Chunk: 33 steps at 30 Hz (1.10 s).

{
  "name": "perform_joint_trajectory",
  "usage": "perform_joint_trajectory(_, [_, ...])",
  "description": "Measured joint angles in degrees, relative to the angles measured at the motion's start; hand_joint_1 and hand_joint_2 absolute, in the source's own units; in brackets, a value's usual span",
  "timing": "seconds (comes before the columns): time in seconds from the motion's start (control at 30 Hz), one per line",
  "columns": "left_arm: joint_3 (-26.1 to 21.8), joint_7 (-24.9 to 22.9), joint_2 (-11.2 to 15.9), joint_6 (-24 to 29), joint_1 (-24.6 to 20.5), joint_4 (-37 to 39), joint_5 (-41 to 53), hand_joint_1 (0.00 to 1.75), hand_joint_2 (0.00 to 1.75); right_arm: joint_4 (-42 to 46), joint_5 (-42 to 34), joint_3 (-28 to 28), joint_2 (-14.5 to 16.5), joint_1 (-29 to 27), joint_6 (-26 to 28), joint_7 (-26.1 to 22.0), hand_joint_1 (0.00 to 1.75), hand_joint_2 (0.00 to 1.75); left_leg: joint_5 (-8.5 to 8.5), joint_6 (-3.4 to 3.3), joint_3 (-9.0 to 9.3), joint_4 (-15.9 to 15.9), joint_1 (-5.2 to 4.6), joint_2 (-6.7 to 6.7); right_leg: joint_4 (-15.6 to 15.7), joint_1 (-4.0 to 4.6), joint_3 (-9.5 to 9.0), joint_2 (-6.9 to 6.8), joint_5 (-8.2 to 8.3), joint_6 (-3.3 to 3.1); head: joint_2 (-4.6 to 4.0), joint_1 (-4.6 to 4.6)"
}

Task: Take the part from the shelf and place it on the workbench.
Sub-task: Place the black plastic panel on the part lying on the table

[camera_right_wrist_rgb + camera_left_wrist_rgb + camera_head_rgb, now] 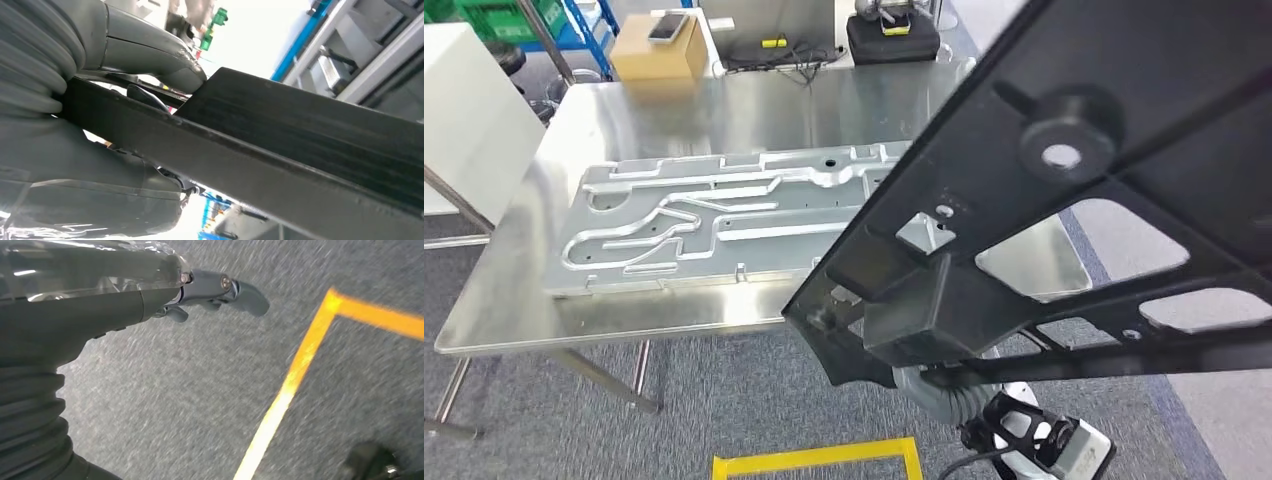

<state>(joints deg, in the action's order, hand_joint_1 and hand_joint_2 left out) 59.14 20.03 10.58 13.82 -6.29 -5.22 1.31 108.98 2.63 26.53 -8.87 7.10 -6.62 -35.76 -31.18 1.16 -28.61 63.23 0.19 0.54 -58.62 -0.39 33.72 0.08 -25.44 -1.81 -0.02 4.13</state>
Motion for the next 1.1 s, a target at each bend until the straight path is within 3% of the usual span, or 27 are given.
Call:
perform_joint_trajectory(0.1, [-0.26,1.04,-0.01,-0.43,0.26,-0.01,0.01,0.0,1.75,-1.43,1.86,-1.8,0.29,1.18,2.29,0.0,1.75,1.75,-4.17,0.55,-6.77,9.6,0.2,-0.09,-0.01,0.11,-1.05,0.02,-0.96,-0.42,0.0,0.01])
perform_joint_trajectory(0.13, [-0.42,1.49,-0.03,-0.61,0.49,-0.01,0.03,0.0,1.75,-2.14,2.93,-2.69,0.35,1.56,3.45,0.0,1.75,1.75,-4.75,0.66,-8.3,10.49,0.24,-0.09,-0.02,0.13,-1.42,0.11,-1.33,-0.41,0.0,0.01])
perform_joint_trajectory(0.17, [-0.56,1.82,-0.05,-0.71,0.69,-0.01,0.05,0.0,1.75,-2.95,4.38,-3.59,0.39,2.06,4.98,0.0,1.75,1.75,-3.91,0.67,-8.91,9.38,0.28,-0.1,-0.03,0.13,-1.87,0.19,-1.72,-0.35,0.0,0.01])
perform_joint_trajectory(0.27, [-0.78,2.11,-0.11,-0.78,1.01,0.0,0.03,0.0,1.75,-7.63,12.95,-5.4,0.79,6.24,12.56,0.15,1.75,1.75,4.63,0.2,-7.59,-0.99,0.24,-0.3,-0.06,0.16,-3.19,0.36,-2.87,-0.04,0.0,0.0])
perform_joint_trajectory(0.33, [-0.82,2.2,-0.11,-1.05,0.96,0.0,0.0,0.0,1.75,-13.39,20.85,-6.03,1.28,11.91,18.06,1.0,1.75,1.75,7.61,-0.48,-7.36,-4.52,-0.18,-0.46,-0.09,0.13,-3.06,0.71,-3.14,0.49,0.0,0.0])
perform_joint_trajectory(0.43, [-0.8,2.34,-0.11,-1.49,0.69,-0.02,-0.01,0.0,1.75,-23.19,28.56,-6.37,1.94,21.57,22.04,3.24,1.75,1.75,8.26,-1.45,-7.23,-5.13,-0.21,-0.41,-0.12,0.15,-2.77,0.84,-3.48,1.54,0.0,0.0])
perform_joint_trajectory(0.5, [-0.8,2.43,-0.13,-1.59,0.51,-0.03,-0.04,0.0,1.75,-27.77,29.63,-6.48,2.19,25.94,22.75,3.87,1.75,1.75,8.43,-2.02,-6.69,-5.82,0.23,-0.29,-3.04,0.19,-1.44,0.58,-5.14,2.16,0.0,-0.01])
perform_joint_trajectory(0.6, [-0.79,2.49,-0.13,-1.69,0.5,-0.03,-0.07,0.0,1.75,-30.64,30.29,-6.51,2.31,28.45,23.33,4.13,1.75,1.75,8.24,-2.38,-6.35,-5.99,0.33,-0.11,-9.87,-0.06,2.32,0.43,-8.11,2.54,0.0,0.0])
perform_joint_trajectory(0.7, [-0.76,2.54,-0.14,-1.75,0.51,-0.03,-0.07,0.0,1.75,-31.27,31.21,-6.46,2.38,28.74,23.85,4.57,1.75,1.75,8.12,-2.42,-6.28,-5.98,0.33,-0.06,-12.34,-0.17,3.86,0.41,-8.83,2.65,0.0,0.0])
perform_joint_trajectory(0.73, [-0.67,2.6,-0.16,-1.85,0.54,-0.03,-0.07,0.0,1.75,-32.54,34.07,-6.19,2.44,29.53,25.01,6.0,1.75,1.75,7.92,-2.35,-6.14,-5.93,0.36,0.03,-13.94,-0.31,5.27,0.36,-8.59,2.79,0.0,0.0])
perform_joint_trajectory(0.77, [-0.52,2.7,-0.2,-1.97,0.49,-0.03,-0.07,0.0,1.75,-35.74,39.94,-5.39,2.76,31.87,26.58,9.04,1.75,1.75,7.54,-2.15,-5.88,-5.73,0.42,0.11,-13.11,-0.54,5.9,0.26,-6.56,2.97,0.0,0.0])
perform_joint_trajectory(0.8, [-0.31,2.82,-0.24,-2.1,0.39,-0.03,-0.07,0.0,1.75,-39.76,46.84,-4.4,3.19,34.9,28.15,12.62,1.75,1.75,7.07,-1.87,-5.63,-5.45,0.47,0.18,-10.92,-0.8,6.0,0.15,-3.84,3.13,0.0,-0.01])
perform_joint_trajectory(0.87, [0.16,3.0,-0.28,-2.3,0.04,-0.03,-0.07,0.0,1.75,-49.76,60.65,-1.74,4.84,42.45,29.74,19.8,1.75,1.75,6.18,-1.09,-5.44,-4.75,0.37,0.18,-3.35,-0.98,3.88,0.06,1.09,3.08,0.0,-0.01])
perform_joint_trajectory(0.9, [0.43,3.1,-0.27,-2.39,-0.11,-0.03,-0.08,0.0,1.75,-54.05,64.96,-0.39,5.9,45.25,29.46,22.03,1.75,1.75,5.97,-0.74,-5.47,-4.65,0.28,0.14,-1.8,-0.9,3.35,0.11,1.45,2.83,0.0,0.0])
perform_joint_trajectory(1.03, [1.16,3.98,-0.26,-3.16,-0.37,-0.03,-0.01,0.0,1.75,-68.6,75.65,5.89,10.63,52.53,24.95,25.94,1.75,1.75,5.12,0.58,-5.61,-4.01,0.53,-0.05,-0.9,-0.67,2.87,0.18,1.1,1.23,0.0,0.01])
perform_joint_trajectory(1.1, [1.39,4.49,-0.26,-3.44,-0.45,-0.03,0.01,0.0,1.75,-73.51,76.97,8.27,12.7,54.0,23.06,25.88,1.75,1.75,2.58,1.02,-7.92,0.87,0.62,-0.14,-0.67,-0.68,2.38,-0.01,0.9,0.54,0.0,0.01])
